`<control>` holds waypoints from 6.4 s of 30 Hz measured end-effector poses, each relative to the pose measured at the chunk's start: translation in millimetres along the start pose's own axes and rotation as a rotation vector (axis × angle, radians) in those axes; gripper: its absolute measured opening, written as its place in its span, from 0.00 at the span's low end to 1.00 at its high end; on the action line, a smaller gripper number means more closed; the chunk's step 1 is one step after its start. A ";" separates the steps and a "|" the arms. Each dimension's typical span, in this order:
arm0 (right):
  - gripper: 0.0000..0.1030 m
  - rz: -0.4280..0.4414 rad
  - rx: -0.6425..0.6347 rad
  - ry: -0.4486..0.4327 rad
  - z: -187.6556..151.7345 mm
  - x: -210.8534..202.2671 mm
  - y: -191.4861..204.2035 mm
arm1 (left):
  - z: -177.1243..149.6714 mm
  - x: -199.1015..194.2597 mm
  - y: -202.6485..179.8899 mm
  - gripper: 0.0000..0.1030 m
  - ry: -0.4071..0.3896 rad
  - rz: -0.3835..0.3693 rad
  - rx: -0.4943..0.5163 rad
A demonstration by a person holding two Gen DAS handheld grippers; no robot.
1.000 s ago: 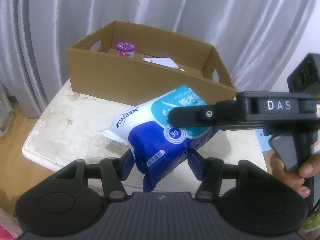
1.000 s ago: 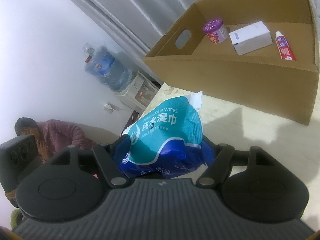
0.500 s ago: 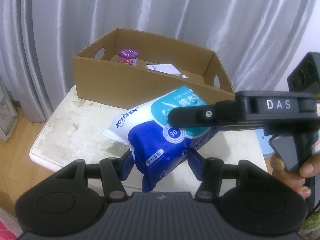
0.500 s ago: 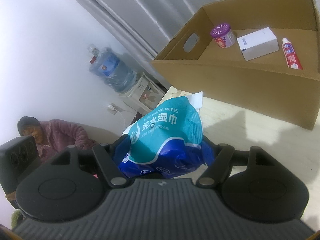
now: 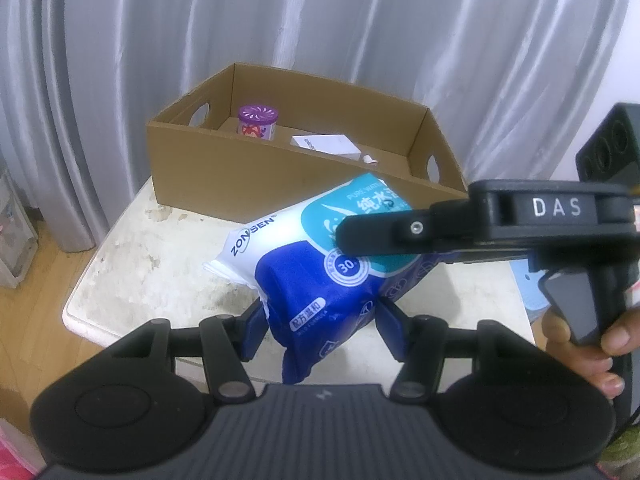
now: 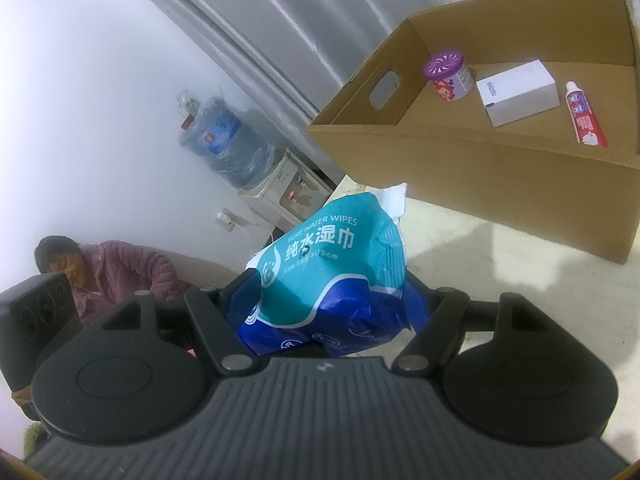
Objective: Organize objects
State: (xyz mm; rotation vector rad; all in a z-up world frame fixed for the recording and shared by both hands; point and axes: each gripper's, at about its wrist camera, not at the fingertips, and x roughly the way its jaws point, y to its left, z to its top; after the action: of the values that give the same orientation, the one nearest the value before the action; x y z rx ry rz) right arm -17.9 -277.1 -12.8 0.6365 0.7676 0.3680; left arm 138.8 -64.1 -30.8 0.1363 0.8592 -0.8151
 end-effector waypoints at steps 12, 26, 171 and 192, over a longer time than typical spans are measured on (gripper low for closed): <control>0.71 -0.012 0.020 -0.031 12.8 -8.5 -3.0 | 18.0 5.3 -3.6 0.58 -0.016 -0.022 0.029; 0.71 -0.032 0.040 -0.109 47.5 -14.5 -10.8 | 62.2 21.6 -7.5 0.59 -0.037 -0.053 0.100; 0.99 -0.729 0.052 -0.235 22.8 -2.1 -18.7 | 116.6 98.6 -10.0 1.00 -0.005 0.142 0.180; 0.99 -0.726 0.056 -0.253 27.1 0.3 -16.5 | 123.5 94.6 -6.2 0.99 -0.019 0.146 0.161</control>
State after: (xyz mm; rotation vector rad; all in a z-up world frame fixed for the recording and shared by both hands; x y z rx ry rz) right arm 3.7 -300.1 -8.8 0.4080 0.7148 -0.3935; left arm 246.9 -175.1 -15.4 0.3291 0.7560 -0.7464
